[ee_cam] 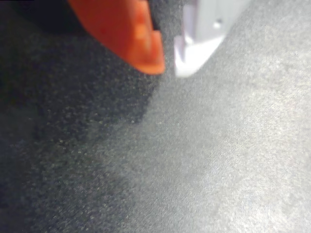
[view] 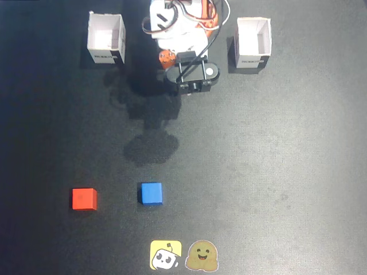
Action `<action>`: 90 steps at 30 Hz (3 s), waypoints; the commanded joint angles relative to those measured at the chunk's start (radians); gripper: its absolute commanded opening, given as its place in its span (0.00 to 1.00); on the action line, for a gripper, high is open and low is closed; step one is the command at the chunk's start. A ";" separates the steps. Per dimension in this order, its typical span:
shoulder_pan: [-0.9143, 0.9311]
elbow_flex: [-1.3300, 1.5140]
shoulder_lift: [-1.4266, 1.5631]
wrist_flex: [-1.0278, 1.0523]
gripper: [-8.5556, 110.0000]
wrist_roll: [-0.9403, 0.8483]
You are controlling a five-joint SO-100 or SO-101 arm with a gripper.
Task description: Put the red cube in the right box and the blue cube in the left box.
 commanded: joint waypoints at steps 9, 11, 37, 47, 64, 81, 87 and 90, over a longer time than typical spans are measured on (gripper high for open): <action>0.005 -0.005 0.011 -0.005 0.07 -0.002; 0.005 -0.005 0.011 -0.005 0.07 -0.002; 0.005 -0.005 0.011 -0.005 0.07 -0.002; 0.005 -0.005 0.011 -0.005 0.07 -0.002; 0.005 -0.005 0.011 -0.005 0.07 -0.002; 0.012 -0.005 0.011 -0.005 0.07 -0.002; 0.015 -0.005 0.011 -0.005 0.07 0.014; 0.026 -0.005 0.011 -0.048 0.07 0.026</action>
